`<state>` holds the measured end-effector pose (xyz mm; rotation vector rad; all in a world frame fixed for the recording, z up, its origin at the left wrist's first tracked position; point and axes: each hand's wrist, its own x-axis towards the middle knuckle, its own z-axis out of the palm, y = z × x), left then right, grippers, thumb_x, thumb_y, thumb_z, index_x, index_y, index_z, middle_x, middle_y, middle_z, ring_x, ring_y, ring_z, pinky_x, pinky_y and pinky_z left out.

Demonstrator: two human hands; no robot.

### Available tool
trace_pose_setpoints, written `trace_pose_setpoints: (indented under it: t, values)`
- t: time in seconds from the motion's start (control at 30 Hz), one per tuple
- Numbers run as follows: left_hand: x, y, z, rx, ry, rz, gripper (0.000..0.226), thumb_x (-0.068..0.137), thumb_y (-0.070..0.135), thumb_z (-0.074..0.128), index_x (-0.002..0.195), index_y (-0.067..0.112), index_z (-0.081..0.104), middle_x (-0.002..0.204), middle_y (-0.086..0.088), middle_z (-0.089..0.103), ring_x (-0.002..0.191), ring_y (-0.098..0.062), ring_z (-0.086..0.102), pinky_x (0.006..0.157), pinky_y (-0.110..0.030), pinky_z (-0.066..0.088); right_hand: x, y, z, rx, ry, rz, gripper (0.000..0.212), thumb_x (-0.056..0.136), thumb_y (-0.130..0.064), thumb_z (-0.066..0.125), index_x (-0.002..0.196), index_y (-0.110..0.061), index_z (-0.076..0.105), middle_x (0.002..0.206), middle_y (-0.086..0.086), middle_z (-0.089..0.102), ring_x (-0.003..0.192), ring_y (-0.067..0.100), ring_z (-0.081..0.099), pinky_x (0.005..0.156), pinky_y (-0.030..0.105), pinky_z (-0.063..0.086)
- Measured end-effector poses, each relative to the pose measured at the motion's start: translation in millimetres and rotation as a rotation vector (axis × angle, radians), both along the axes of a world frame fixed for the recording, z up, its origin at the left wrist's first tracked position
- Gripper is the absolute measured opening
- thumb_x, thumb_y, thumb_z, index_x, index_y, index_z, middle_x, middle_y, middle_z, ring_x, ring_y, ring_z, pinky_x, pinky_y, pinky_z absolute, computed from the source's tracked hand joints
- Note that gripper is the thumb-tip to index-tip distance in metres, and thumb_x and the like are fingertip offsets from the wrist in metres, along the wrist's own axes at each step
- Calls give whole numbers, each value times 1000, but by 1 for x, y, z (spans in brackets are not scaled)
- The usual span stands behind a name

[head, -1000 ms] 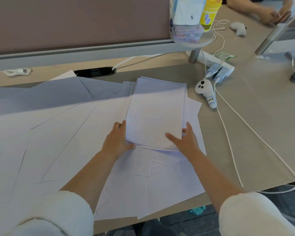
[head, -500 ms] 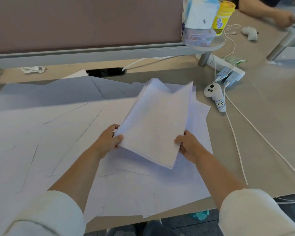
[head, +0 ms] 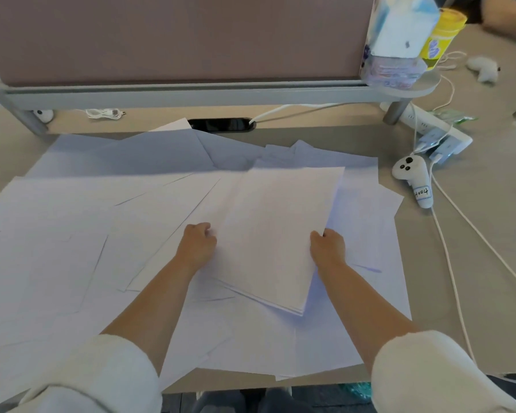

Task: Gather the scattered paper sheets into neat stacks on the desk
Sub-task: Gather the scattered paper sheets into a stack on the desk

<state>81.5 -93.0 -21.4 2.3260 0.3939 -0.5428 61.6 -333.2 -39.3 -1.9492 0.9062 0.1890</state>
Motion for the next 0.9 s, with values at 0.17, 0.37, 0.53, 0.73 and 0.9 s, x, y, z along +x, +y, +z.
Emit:
trace_pose_setpoints:
  t: [0.17,0.37,0.53,0.73,0.9]
  values:
    - [-1,-6,1,-22,7,54,41,95,14,42,135,8,45,136,-14,48,122,-31,48,98,-31,39,2,0,12,84,-34,-21,44,91,-8,45,55,-16,21,56,3,23,50,17,21,50,30,16]
    - [3,-10,4,-22,24,58,16,93,18,46,91,9,59,103,-15,55,90,-30,53,76,-30,40,0,-2,8,208,-105,-20,13,91,-17,49,104,-15,54,88,8,54,78,25,51,70,33,41]
    - [7,-19,7,-28,28,28,16,92,25,50,89,9,48,79,-5,47,73,-24,46,68,-28,32,-2,-3,7,278,-41,76,52,90,-10,47,140,-20,35,130,2,51,102,29,58,93,42,50]
    - [9,-38,14,-257,-66,-7,41,92,21,56,130,14,42,123,-10,59,102,-26,58,82,-33,46,-3,-32,19,266,-205,117,48,90,1,40,136,-15,44,119,4,56,106,23,55,89,30,45]
    - [21,-75,24,-391,-126,-40,38,93,10,50,129,17,39,110,-5,60,89,-22,58,66,-24,47,7,-68,19,267,-163,-79,34,94,-27,51,126,-15,49,113,4,56,99,23,56,84,34,46]
